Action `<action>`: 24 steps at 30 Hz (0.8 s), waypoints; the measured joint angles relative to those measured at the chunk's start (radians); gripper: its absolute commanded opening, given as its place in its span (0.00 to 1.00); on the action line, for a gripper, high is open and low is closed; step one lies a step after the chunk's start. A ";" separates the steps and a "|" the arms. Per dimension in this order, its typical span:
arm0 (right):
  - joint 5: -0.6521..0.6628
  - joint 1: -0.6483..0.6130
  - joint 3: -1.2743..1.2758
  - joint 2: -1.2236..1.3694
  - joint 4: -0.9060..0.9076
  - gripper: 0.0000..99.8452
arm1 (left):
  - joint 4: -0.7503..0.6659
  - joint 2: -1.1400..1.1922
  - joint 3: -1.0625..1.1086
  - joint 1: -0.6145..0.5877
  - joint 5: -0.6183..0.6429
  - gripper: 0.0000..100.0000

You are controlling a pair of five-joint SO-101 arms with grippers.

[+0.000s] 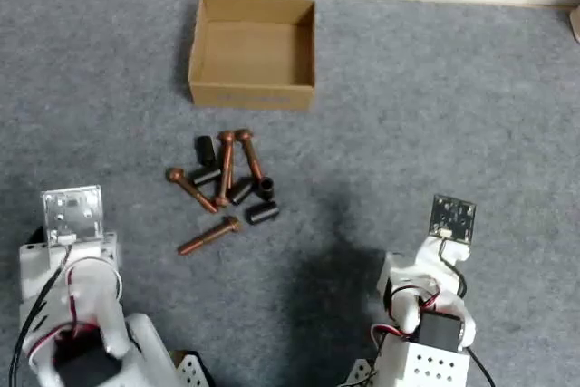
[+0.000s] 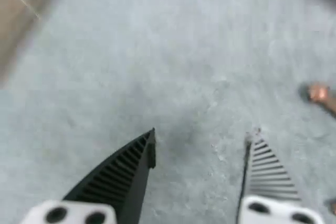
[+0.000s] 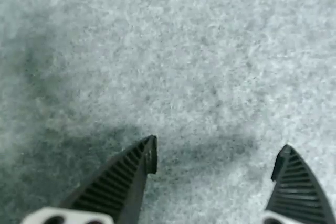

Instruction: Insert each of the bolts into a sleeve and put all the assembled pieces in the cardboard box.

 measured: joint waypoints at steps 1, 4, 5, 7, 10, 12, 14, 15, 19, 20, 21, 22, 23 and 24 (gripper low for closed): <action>0.000 0.000 0.000 0.000 0.000 0.33 | 0.015 0.018 -0.038 0.020 -0.011 0.27; 0.000 0.000 0.000 0.000 0.000 0.33 | 0.029 0.140 -0.117 0.063 -0.038 0.27; 0.000 0.000 0.000 0.000 0.000 0.33 | 0.029 0.204 -0.140 0.068 -0.041 0.27; 0.000 0.000 0.000 0.000 0.000 0.33 | 0.029 0.358 -0.183 0.072 -0.041 0.26; 0.000 0.000 0.000 0.000 0.000 0.33 | 0.029 0.618 -0.253 0.077 -0.018 0.26; 0.000 0.000 0.000 0.000 0.000 0.33 | 0.029 0.761 -0.305 0.075 0.012 0.26; 0.000 0.000 0.000 0.000 0.000 0.33 | 0.029 0.842 -0.338 0.075 0.041 0.26; 0.000 0.000 0.000 0.000 0.000 0.33 | 0.029 0.862 -0.339 0.077 0.055 0.26; 0.000 0.000 0.000 0.000 0.000 0.33 | 0.026 0.887 -0.313 0.150 0.080 0.26; 0.000 0.000 0.000 0.000 0.000 0.33 | 0.021 0.887 -0.296 0.173 0.084 0.26; 0.000 0.000 0.000 0.000 0.000 0.33 | 0.020 0.888 -0.285 0.193 0.091 0.26; 0.000 0.000 0.000 0.000 0.000 0.33 | 0.020 0.888 -0.282 0.212 0.103 0.26; 0.000 0.000 0.002 0.000 0.000 0.33 | 0.018 0.888 -0.282 0.227 0.121 0.26; 0.000 0.000 0.002 0.000 0.000 0.33 | 0.018 0.888 -0.282 0.242 0.137 0.26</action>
